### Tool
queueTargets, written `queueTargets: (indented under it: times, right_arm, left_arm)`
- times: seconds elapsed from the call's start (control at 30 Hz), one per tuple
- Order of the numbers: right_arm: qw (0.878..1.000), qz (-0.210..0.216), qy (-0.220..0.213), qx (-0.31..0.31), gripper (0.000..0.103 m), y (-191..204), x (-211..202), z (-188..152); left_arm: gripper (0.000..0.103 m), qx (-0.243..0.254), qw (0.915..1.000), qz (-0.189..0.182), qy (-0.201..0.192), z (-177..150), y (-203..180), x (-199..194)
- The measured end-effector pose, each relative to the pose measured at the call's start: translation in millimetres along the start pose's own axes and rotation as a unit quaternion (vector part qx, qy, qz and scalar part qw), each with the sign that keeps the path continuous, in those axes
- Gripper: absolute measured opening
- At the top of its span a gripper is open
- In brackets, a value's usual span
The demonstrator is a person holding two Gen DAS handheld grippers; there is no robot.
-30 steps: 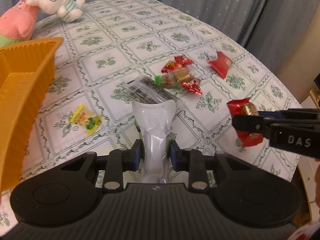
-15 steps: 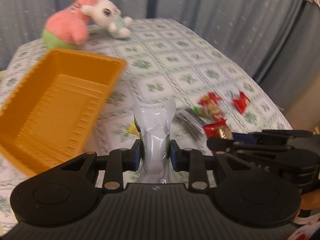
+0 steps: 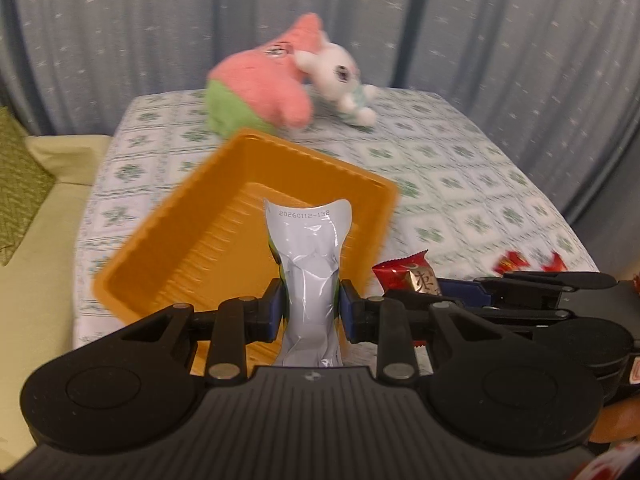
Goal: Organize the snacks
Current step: 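Carry both snacks over the orange tray and open both tools to drop them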
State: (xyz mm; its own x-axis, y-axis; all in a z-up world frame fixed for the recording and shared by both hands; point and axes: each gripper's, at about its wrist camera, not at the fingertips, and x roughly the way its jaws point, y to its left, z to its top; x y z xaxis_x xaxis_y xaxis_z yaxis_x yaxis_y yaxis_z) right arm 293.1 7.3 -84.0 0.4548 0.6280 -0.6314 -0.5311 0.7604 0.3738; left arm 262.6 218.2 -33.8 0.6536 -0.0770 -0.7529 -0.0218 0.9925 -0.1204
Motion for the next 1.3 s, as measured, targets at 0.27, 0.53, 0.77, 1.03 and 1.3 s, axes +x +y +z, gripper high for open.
queueTargets:
  times: [0.27, 0.53, 0.77, 1.03, 1.3]
  right_arm:
    - [1.000, 0.008, 0.010, -0.006, 0.027, 19, 47, 22]
    - [1.000, -0.006, 0.023, -0.003, 0.027, 23, 75, 28]
    - [0.999, -0.015, 0.032, 0.004, 0.027, 22, 87, 28]
    - [0.999, -0.025, 0.034, 0.012, 0.027, 22, 91, 29]
    - [0.999, -0.029, 0.026, 0.015, 0.027, 27, 94, 31]
  left_arm:
    - [0.027, -0.028, 0.9991, 0.029, 0.011, 13, 45, 24]
    - [0.027, -0.040, 0.9976, 0.036, 0.043, 15, 66, 62]
    - [0.026, -0.041, 0.9965, 0.029, 0.067, 9, 71, 84]
    - [0.026, -0.039, 0.9967, 0.019, 0.068, 7, 80, 82]
    - [0.026, -0.037, 0.9974, 0.018, 0.059, 5, 88, 69]
